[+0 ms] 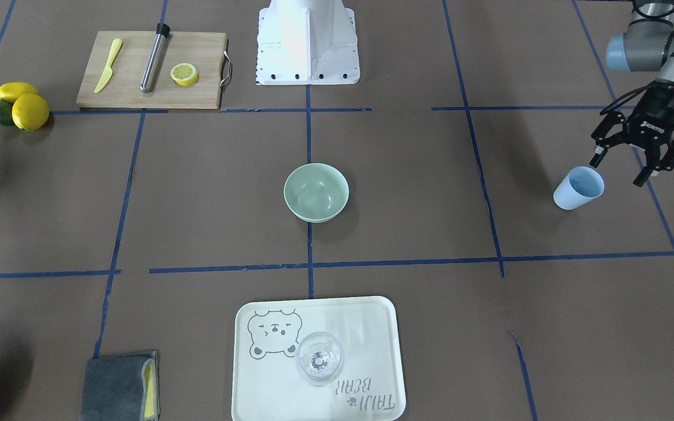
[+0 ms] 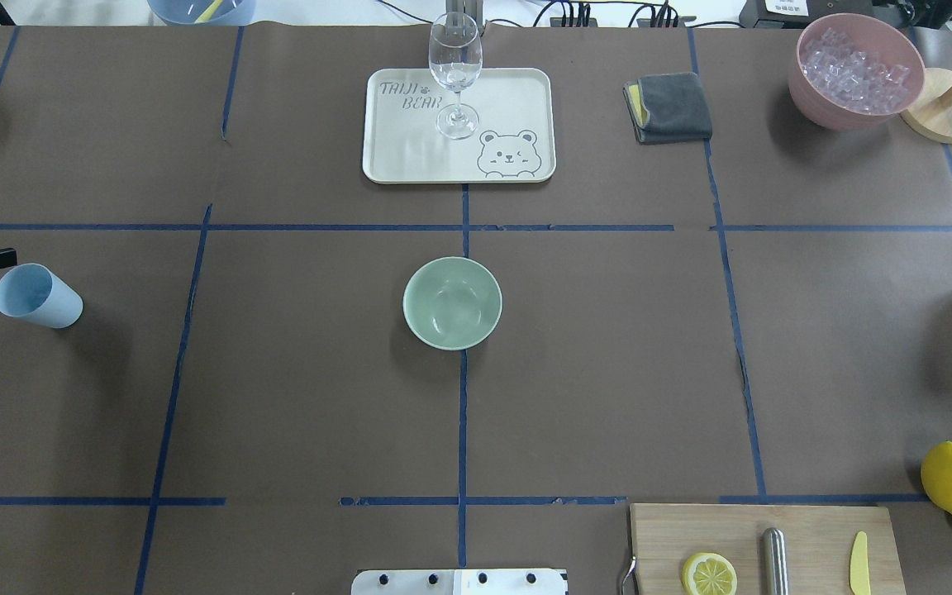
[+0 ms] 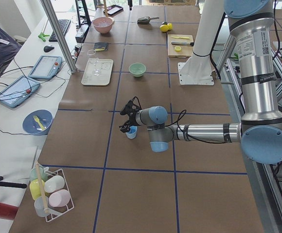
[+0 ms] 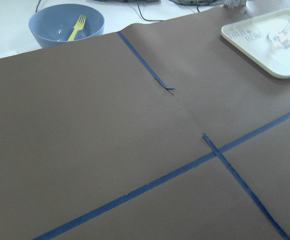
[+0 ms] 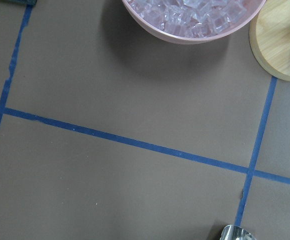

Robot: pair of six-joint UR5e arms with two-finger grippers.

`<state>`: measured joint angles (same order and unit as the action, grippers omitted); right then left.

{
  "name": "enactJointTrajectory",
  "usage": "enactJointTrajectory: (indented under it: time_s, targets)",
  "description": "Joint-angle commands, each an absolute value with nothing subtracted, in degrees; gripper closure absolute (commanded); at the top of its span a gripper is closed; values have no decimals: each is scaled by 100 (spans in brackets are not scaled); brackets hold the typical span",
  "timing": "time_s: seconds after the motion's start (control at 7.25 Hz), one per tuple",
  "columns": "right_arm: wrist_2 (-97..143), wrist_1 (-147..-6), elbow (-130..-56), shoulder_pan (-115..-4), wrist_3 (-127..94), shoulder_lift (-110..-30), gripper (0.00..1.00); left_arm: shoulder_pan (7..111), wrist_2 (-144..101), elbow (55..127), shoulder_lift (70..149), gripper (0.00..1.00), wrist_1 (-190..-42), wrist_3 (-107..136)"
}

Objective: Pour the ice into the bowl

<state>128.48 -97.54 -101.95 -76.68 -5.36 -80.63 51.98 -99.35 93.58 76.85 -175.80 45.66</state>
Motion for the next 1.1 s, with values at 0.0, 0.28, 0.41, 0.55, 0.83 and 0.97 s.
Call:
enactJointTrajectory:
  time_s: [0.0,0.28,0.41,0.55,0.83,0.97]
  targets:
    - [12850,-9756,-10195,-7682,-536,-8095,0,4606,-8275,9623,7235,0,-17875,4869]
    - [12850,-9756,-10187,-7682,-545,-8104,0,3705,-6626,9615,7181,0,-17886,4886]
    - [12850,-9756,-10195,-7682,-554,-8104,0,3448,-6192,9607,7181,0,-17894,4887]
    - [12858,-9756,-10195,-7682,-554,-8112,0,3141,-5779,9554,7181,0,-17895,4930]
    - [12850,-9756,-10187,-7682,-562,-8112,0,2543,-5031,9336,7189,0,-17912,5611]
    - [12850,-9756,-10178,-7682,-562,-8112,0,2253,-4558,9264,7198,0,-17912,5686]
